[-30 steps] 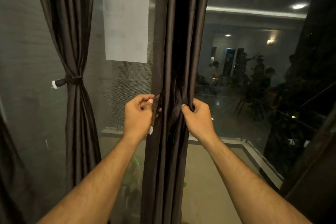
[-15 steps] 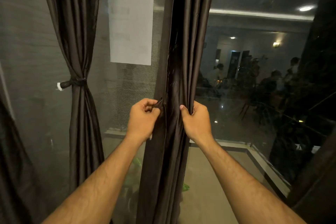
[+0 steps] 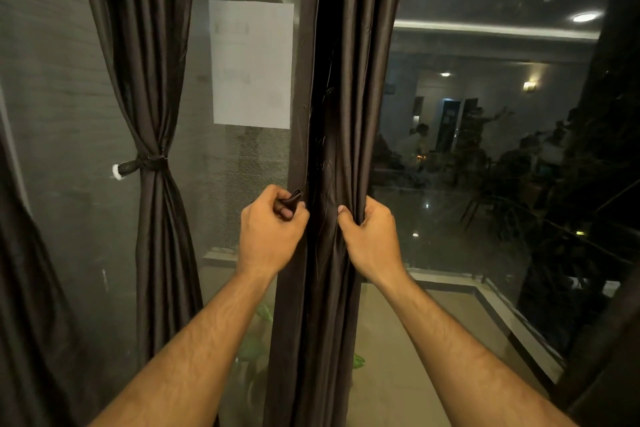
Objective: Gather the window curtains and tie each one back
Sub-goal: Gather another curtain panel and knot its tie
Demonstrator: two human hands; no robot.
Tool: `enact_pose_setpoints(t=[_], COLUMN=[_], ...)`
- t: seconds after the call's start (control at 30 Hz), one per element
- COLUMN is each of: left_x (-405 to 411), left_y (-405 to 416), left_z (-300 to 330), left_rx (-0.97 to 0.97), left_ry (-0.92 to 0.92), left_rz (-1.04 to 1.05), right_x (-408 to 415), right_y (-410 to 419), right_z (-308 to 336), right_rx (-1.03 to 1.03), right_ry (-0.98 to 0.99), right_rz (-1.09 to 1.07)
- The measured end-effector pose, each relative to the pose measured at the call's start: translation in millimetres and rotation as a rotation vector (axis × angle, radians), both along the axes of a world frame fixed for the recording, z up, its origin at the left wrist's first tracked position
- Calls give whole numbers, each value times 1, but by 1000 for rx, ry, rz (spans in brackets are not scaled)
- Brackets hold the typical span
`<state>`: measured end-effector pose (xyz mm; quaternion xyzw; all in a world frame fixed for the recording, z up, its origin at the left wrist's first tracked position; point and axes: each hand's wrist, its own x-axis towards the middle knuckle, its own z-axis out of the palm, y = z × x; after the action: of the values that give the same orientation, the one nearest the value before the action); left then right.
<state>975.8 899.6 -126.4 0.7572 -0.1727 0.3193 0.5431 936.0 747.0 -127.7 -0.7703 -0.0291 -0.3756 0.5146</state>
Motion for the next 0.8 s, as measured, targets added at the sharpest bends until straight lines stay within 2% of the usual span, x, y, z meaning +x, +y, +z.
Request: enact_pose_setpoints(t=[0.17, 0.37, 0.47, 0.6, 0.7, 0.8], left_x=[4, 1, -2, 0, 4, 5], left_y=[1, 10, 14, 9, 4, 3], left_z=[1, 18, 21, 17, 13, 12], left_rx=[90, 157, 95, -71, -132, -183], left_ry=[-26, 145, 211, 250, 288, 326], left_rz=[-49, -328, -503, -453, -406, -443], right_x=[-1, -1, -1, -4, -3, -2], right_y=[-1, -3, -3, 3, 4, 2], right_z=[2, 5, 4, -7, -20, -24], right_rx=[0, -28, -46, -14, -155, -304], right_ry=[7, 28, 10, -119, -224, -278], right_rz=[-5, -21, -51, -97, -176, -213])
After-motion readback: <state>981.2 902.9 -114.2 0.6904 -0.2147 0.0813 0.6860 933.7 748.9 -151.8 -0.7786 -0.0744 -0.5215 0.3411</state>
